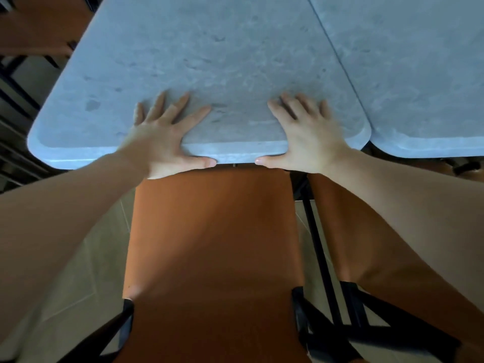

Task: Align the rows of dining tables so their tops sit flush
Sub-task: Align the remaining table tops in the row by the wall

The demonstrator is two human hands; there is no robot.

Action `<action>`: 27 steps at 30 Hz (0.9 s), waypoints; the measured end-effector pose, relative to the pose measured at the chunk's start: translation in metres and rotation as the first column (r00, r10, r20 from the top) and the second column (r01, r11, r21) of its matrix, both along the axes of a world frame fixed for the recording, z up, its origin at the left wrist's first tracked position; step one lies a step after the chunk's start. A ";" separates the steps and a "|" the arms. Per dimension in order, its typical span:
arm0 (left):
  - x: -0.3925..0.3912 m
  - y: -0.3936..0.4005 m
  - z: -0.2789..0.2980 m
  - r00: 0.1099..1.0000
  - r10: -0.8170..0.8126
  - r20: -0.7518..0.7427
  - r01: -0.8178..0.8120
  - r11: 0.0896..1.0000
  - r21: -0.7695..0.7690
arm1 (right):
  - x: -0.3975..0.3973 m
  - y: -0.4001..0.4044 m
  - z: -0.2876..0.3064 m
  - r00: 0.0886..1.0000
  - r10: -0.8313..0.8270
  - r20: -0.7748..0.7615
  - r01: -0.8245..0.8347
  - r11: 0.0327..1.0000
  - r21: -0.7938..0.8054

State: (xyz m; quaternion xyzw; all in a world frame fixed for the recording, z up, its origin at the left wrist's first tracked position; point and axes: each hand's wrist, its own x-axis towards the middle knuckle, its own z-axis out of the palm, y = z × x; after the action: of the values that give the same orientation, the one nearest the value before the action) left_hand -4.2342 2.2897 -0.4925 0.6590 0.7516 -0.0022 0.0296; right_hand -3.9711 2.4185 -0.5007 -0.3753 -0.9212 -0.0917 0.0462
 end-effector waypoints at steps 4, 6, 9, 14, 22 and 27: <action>0.010 -0.004 0.010 0.996 0.062 0.070 -0.056 0.994 -0.094 | 0.003 -0.003 0.005 0.999 -0.039 0.017 0.040 0.994 -0.098; 0.016 -0.004 0.015 0.992 0.097 0.075 -0.086 0.986 -0.141 | 0.004 -0.003 0.008 0.999 -0.050 0.008 0.051 0.983 -0.178; 0.026 -0.002 0.027 0.982 0.168 0.087 -0.146 0.966 -0.214 | 0.005 -0.003 0.014 0.998 -0.055 -0.026 0.045 0.955 -0.295; 0.052 -0.002 0.045 0.957 0.271 0.105 -0.234 0.932 -0.277 | 0.012 -0.003 0.026 0.996 -0.076 -0.042 0.049 0.893 -0.448; 0.062 0.015 0.086 0.952 0.272 0.136 -0.202 0.900 -0.385 | 0.007 0.003 0.057 0.994 -0.111 0.013 0.096 0.791 -0.604; 0.065 0.020 0.100 0.955 0.273 0.114 -0.194 0.869 -0.455 | 0.001 -0.001 0.064 0.991 -0.113 0.075 0.135 0.783 -0.607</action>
State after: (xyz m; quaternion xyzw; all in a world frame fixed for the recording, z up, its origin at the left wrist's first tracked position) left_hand -4.1687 2.3098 -0.3924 0.5369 0.8003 -0.1102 0.2432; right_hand -3.9697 2.4171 -0.4365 -0.4279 -0.8754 0.2014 -0.0996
